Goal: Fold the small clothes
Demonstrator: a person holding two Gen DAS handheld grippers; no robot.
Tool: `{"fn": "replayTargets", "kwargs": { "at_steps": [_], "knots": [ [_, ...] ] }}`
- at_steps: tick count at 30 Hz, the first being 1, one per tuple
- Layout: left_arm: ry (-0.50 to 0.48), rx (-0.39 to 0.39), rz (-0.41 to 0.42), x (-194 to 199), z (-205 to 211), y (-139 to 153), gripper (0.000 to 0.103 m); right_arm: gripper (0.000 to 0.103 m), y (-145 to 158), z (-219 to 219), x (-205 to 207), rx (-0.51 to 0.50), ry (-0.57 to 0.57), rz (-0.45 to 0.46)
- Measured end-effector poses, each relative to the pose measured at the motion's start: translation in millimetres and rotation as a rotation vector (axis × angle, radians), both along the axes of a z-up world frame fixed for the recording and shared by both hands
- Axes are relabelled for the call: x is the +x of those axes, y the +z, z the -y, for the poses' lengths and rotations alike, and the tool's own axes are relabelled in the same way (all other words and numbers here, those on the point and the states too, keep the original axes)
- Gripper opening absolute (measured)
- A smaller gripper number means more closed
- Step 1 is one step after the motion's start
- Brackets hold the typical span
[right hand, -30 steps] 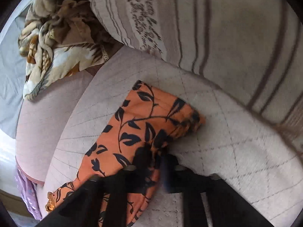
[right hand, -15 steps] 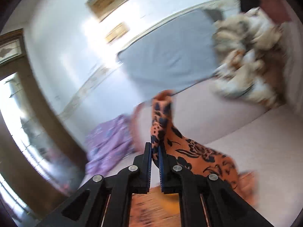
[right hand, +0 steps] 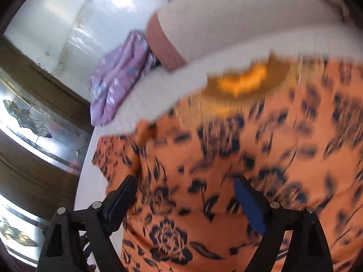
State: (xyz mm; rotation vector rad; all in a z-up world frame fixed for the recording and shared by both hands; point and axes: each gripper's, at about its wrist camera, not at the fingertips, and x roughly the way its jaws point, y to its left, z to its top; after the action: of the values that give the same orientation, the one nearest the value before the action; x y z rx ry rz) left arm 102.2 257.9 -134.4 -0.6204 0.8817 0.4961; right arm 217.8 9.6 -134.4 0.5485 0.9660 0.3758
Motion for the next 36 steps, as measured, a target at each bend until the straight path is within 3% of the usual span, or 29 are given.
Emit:
{"fn": "replayTargets", "kwargs": {
  "at_steps": [3,5,7,10,14,15,17,18,20,22,24,26,28,30,32,36],
  "knots": [
    [0.0,-0.002,0.003,0,-1,0,0.103,0.09,12,0,9,0.025,-0.022,0.033],
    [0.007,-0.008,0.014,-1,-1,0,0.103,0.09,-8,-8,15,0.102,0.015,-0.035],
    [0.007,-0.009,0.018,-1,-1,0,0.103,0.089,-45,-21,29,0.117,0.056,-0.187],
    [-0.002,0.007,0.011,0,0,0,0.103,0.09,-29,-24,26,0.1,0.051,-0.118],
    [0.007,0.018,0.003,1,2,0,0.103,0.091,0,-43,28,0.161,0.125,-0.015],
    [0.008,0.009,0.009,1,1,1,0.103,0.095,-9,-47,33,0.172,0.137,-0.026],
    [0.018,-0.035,0.043,-3,-6,2,0.103,0.092,-49,-57,43,0.122,0.172,-0.176],
    [0.02,-0.07,0.069,-6,-11,2,0.103,0.09,-48,-54,39,0.115,0.164,-0.13],
    [0.027,-0.131,0.149,-14,-18,5,0.102,0.09,-21,-49,18,0.046,0.156,0.007],
    [0.032,-0.219,0.244,-21,-22,9,0.102,0.091,5,-34,-15,0.009,0.179,0.19],
    [-0.028,-0.279,0.3,-17,-20,14,0.102,0.091,1,-14,-37,-0.014,0.15,0.23],
    [-0.082,-0.367,0.325,-6,-22,18,0.102,0.092,-27,13,-53,0.003,0.11,0.161],
    [-0.111,-0.435,0.378,12,-29,27,0.102,0.089,-61,37,-62,0.097,0.069,0.075],
    [-0.162,-0.447,0.428,44,-43,42,0.102,0.09,-61,50,-69,0.166,0.046,0.129],
    [-0.191,-0.435,0.439,75,-56,50,0.102,0.091,-61,45,-68,0.132,0.053,0.134],
    [-0.192,-0.469,0.369,139,-83,34,0.102,0.093,-65,37,-67,0.117,0.065,0.151]
  ]
}}
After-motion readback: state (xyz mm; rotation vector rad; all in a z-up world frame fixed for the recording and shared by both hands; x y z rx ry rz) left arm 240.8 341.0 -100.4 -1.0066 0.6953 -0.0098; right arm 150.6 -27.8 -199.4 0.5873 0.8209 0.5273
